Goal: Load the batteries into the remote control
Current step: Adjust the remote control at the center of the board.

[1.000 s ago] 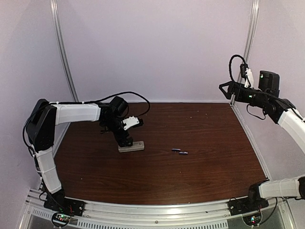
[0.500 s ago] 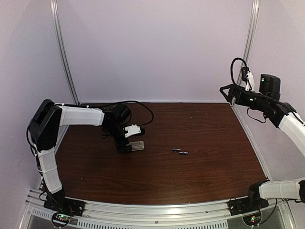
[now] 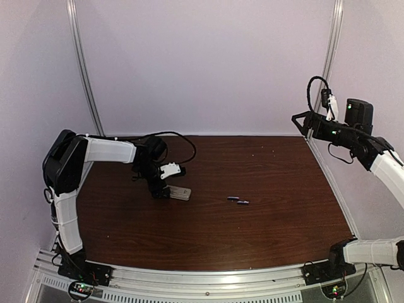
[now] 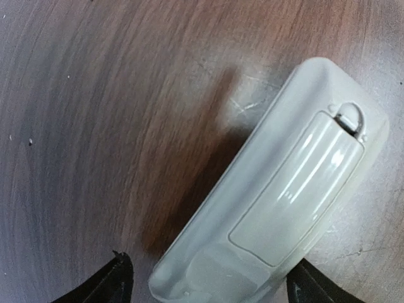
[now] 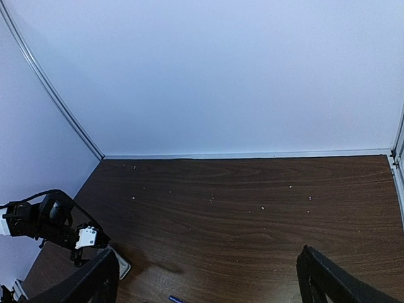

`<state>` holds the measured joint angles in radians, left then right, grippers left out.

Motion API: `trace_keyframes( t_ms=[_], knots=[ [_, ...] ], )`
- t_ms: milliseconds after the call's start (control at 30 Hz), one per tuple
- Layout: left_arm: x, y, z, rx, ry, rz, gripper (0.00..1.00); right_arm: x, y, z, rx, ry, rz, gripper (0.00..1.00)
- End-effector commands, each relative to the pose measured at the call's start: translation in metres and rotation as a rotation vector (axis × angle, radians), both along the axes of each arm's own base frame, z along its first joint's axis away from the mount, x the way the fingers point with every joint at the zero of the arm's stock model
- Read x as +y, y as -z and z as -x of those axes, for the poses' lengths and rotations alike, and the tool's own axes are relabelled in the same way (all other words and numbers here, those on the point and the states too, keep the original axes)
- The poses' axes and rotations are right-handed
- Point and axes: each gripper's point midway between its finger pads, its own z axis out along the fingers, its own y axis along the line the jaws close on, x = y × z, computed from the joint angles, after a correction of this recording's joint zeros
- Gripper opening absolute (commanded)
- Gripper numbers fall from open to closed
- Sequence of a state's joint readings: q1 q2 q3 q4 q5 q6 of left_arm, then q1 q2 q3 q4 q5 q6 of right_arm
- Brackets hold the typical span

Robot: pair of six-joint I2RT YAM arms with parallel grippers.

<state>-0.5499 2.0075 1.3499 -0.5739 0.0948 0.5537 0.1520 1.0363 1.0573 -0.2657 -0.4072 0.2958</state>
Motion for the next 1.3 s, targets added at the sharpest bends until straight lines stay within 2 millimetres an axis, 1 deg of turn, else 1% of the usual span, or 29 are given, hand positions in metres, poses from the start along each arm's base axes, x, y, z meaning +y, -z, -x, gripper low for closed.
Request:
trace_keyframes(
  t_ms=[0,100,167,267,300,367,400,467,633,700,833,933,967,1067,1133,1233,1267],
  knots=[
    [-0.002,0.004,-0.003,0.031,0.008,0.052,0.84,0.007,0.001,0.0,0.002,-0.025,-0.019,0.99],
    [-0.005,0.005,0.004,0.062,0.027,0.086,0.8,0.012,0.004,-0.004,0.012,-0.039,-0.034,1.0],
    [-0.009,0.007,0.008,0.081,0.039,0.107,0.73,0.017,0.008,-0.006,0.027,-0.056,-0.045,1.0],
    [-0.015,0.009,0.01,0.107,0.041,0.136,0.7,0.024,0.014,-0.009,0.051,-0.077,-0.057,1.0],
    [-0.017,0.008,0.011,0.114,0.041,0.146,0.69,0.026,0.016,-0.01,0.06,-0.084,-0.056,1.0],
    [-0.022,0.006,0.013,0.13,0.044,0.162,0.64,0.028,0.024,-0.012,0.091,-0.086,-0.052,1.0],
    [-0.025,0.005,0.015,0.134,0.046,0.171,0.64,0.029,0.027,-0.013,0.101,-0.09,-0.052,1.0],
    [-0.029,0.003,0.021,0.136,0.059,0.169,0.6,0.032,0.031,-0.013,0.112,-0.102,-0.058,1.0],
    [-0.047,-0.003,0.033,0.132,0.057,0.157,0.58,0.049,0.044,-0.012,0.145,-0.146,-0.045,0.99],
    [-0.052,-0.003,0.034,0.11,0.033,0.122,0.58,0.057,0.05,-0.012,0.164,-0.155,-0.039,1.0],
    [-0.057,-0.003,0.034,0.111,-0.05,0.097,0.57,0.076,0.065,-0.011,0.225,-0.183,-0.044,1.0],
    [-0.062,-0.007,0.036,0.145,-0.118,0.128,0.56,0.089,0.081,-0.01,0.308,-0.18,-0.036,1.0],
    [-0.064,-0.008,0.038,0.154,-0.128,0.142,0.56,0.094,0.09,-0.009,0.348,-0.185,-0.032,1.0],
    [-0.066,-0.009,0.041,0.131,-0.135,0.163,0.56,0.117,0.104,-0.005,0.406,-0.231,-0.039,1.0],
    [-0.065,-0.004,0.042,0.129,-0.14,0.168,0.55,0.131,0.114,-0.005,0.444,-0.253,-0.036,1.0],
    [-0.066,-0.001,0.046,0.146,-0.138,0.177,0.48,0.154,0.128,-0.006,0.5,-0.294,-0.015,1.0],
    [-0.067,-0.001,0.047,0.148,-0.138,0.183,0.47,0.162,0.133,-0.007,0.521,-0.31,-0.005,1.0]
  ],
)
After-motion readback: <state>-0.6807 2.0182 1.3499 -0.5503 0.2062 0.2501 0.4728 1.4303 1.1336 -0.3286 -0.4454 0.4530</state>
